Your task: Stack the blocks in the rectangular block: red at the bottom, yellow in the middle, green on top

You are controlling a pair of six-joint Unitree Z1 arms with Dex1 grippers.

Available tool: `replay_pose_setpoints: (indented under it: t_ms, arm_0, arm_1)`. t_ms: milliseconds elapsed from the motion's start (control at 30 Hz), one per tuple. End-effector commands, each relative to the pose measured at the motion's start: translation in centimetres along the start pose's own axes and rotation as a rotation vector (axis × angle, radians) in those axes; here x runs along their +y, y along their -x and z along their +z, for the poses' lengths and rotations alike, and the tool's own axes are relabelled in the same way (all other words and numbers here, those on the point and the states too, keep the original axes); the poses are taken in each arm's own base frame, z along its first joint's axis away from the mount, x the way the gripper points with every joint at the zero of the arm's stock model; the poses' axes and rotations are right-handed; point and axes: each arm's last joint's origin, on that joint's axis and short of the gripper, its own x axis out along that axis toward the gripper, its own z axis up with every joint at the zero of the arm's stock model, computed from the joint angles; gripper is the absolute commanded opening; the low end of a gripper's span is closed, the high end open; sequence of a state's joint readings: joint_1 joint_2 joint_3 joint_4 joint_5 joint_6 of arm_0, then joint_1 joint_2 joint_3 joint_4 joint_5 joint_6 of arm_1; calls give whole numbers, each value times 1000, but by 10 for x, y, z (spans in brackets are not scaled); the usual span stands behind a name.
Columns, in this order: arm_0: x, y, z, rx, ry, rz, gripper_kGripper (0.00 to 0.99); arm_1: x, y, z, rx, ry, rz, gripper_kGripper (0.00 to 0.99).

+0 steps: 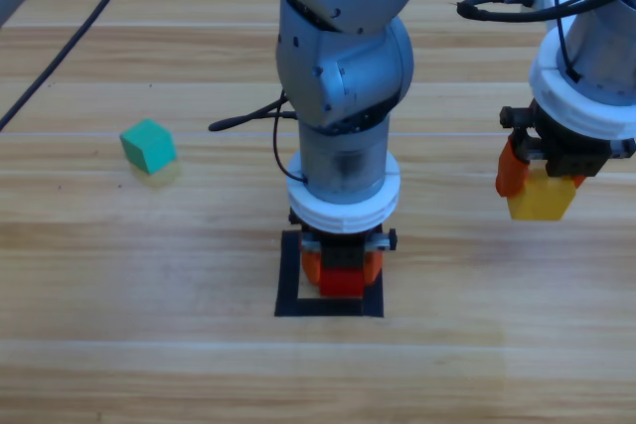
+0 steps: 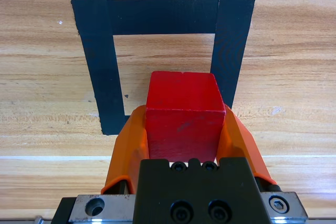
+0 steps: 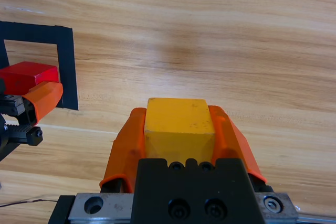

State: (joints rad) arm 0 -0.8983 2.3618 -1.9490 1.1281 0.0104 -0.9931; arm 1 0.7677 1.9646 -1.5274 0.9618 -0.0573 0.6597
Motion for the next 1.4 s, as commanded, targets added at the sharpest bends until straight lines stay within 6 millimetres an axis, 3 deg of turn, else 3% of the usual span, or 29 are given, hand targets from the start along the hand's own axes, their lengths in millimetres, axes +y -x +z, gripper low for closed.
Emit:
replay_pose_setpoints:
  t_ms: [33, 1400]
  arm_0:
    - [-6, -22, -4, 11, -28, 54, 121]
    - [-1, -33, -5, 19, -8, 87, 123]
  arm_1:
    - [8, -27, -8, 68, 30, -50, 14]
    - [8, -28, -8, 70, 32, -52, 14]
